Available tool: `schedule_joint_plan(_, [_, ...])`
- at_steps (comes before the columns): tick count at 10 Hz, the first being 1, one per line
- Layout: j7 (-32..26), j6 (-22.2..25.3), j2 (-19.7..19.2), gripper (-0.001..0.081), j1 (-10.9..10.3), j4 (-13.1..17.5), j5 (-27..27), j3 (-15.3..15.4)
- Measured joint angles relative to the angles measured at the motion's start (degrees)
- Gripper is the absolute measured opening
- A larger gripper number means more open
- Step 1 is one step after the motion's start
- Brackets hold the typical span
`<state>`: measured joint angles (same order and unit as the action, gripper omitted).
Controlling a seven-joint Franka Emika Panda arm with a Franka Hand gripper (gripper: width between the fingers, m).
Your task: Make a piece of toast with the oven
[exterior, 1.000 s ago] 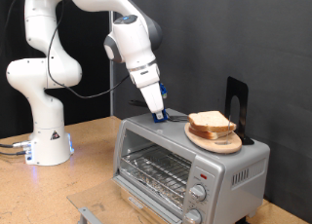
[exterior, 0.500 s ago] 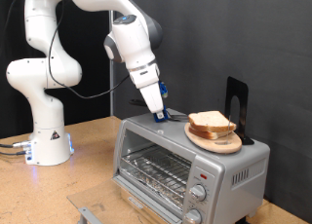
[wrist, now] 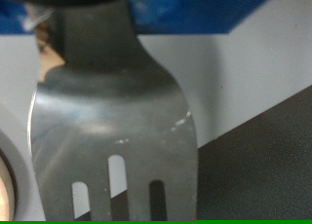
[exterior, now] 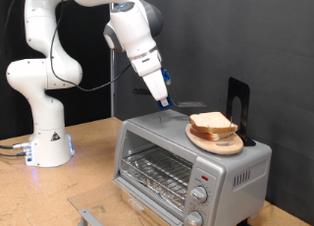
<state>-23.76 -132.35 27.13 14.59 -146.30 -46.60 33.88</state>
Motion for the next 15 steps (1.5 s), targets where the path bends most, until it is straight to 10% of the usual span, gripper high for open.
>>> schedule_joint_plan(6, [1.1,-9.6,2.1,0.0400,-0.2,-2.6,-9.5,-0.2])
schedule_joint_plan(15, [4.0,2.3,17.7,0.0400,2.6,-11.2,-7.3,-10.5])
